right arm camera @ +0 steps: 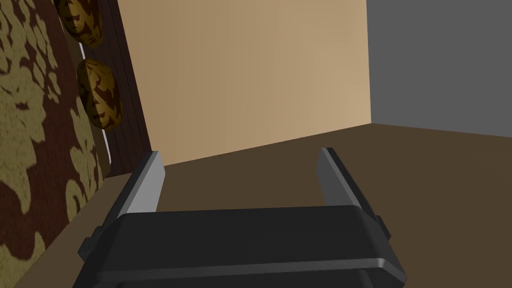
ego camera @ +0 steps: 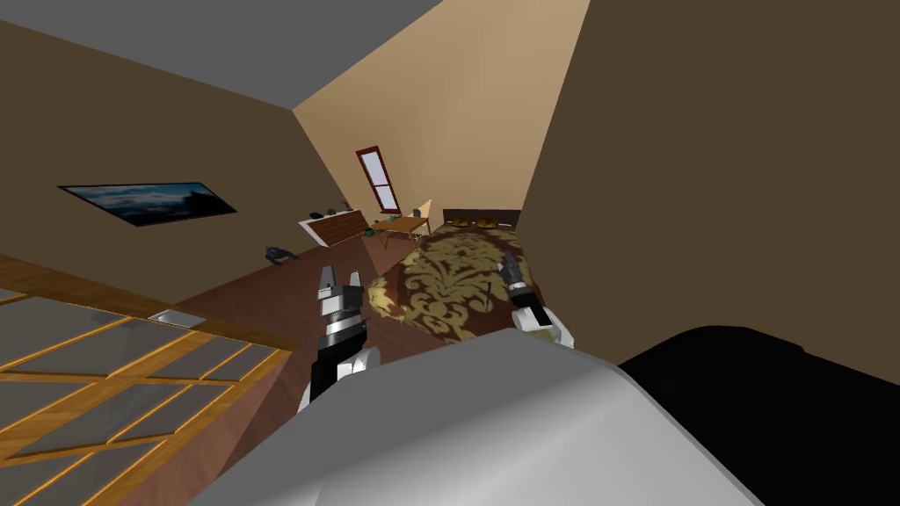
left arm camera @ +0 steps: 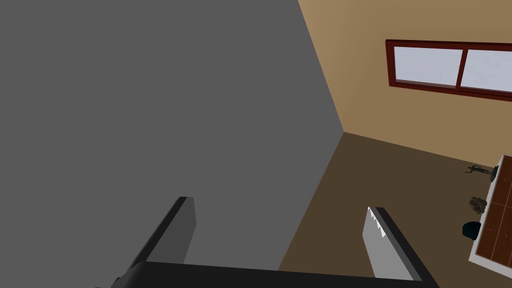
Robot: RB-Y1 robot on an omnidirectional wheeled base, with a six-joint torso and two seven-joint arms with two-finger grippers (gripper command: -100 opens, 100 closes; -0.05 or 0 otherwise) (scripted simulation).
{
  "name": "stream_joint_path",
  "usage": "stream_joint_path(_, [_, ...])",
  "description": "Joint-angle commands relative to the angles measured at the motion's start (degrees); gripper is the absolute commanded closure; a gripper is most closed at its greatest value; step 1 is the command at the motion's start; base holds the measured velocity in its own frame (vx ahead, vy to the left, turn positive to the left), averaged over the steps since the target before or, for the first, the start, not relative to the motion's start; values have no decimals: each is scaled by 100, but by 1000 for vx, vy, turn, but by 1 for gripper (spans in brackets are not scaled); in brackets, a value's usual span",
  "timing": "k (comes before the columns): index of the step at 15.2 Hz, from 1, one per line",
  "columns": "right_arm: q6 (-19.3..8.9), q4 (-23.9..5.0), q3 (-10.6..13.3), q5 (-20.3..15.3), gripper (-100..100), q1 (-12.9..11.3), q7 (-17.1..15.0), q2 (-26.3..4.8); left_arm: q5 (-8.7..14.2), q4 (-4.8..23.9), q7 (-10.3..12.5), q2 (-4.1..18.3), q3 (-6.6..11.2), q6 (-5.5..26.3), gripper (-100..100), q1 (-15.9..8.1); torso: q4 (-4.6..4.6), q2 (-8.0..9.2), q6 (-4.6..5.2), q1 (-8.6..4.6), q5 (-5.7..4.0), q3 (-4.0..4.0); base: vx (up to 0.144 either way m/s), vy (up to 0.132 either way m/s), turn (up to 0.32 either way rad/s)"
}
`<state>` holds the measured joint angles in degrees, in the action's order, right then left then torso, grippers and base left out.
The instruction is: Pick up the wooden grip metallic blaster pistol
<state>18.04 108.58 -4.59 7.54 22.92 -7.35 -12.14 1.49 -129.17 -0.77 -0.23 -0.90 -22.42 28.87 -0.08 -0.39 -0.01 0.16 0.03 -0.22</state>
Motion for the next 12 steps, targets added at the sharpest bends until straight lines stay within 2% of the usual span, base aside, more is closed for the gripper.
stream_joint_path(1, [-101, -214, -67, 135, -100, -22, -112, -51, 0, 0, 0, 0, 0, 0, 0, 0, 0, 0, 0, 0, 0, 0, 79, 38, 6])
stream_joint_path(2, [-205, -400, -159, 299, -100, -112, -233, -98, 0, 0, 0, 0, 0, 0, 0, 0, 0, 1, 1, -2, 0, 0, 74, 31, 6])
stream_joint_path(4, [-205, -485, -159, 299, -100, -112, -233, -98, 0, 0, 0, 0, 0, 0, 0, 0, 1, 5, 1, -5, -1, 3, 53, 23, 2])
stream_joint_path(5, [-313, -648, -256, 470, -100, -204, -359, -136, 0, 0, 0, 0, 0, 0, 0, 0, 2, 12, 1, -7, -1, 6, 43, 30, 6])
stream_joint_path(6, [-313, -764, -256, 470, -100, -204, -359, -136, 0, 0, 0, 0, 0, 0, 0, 0, 3, 15, 1, -6, -1, 8, 49, 30, 2])
stream_joint_path(7, [-313, -767, -256, 470, -100, -204, -359, -136, 0, 0, 0, 0, 0, 0, 0, 0, 3, 15, 1, -6, -1, 8, 40, 19, -1])
stream_joint_path(8, [-424, -981, -356, 646, -100, -300, -489, -167, 0, 0, 0, 0, 0, 0, 0, 0, 3, 17, 1, -8, -1, 9, 48, 27, 4])
stream_joint_path(9, [-424, -1057, -356, 646, -100, -300, -489, -167, 0, 0, 0, 0, 0, 0, 0, 0, 3, 16, 1, -7, -1, 9, 57, 26, 6])
stream_joint_path(10, [-539, -1208, -458, 827, -100, -397, -622, -192, 0, 0, 0, 0, 0, 0, 0, 0, 3, 14, 1, -7, -1, 8, 73, 26, 4])
stream_joint_path(11, [-539, -1340, -458, 827, -100, -397, -622, -192, 0, 0, 0, 0, 0, 0, 0, 0, 2, 9, 1, -8, -1, 5, 76, 28, 3])
stream_joint_path(12, [-539, -1355, -458, 827, -100, -397, -622, -192, 0, 0, 0, 0, 0, 0, 0, 0, 1, 6, 0, -6, -2, 3, 55, 24, 3])
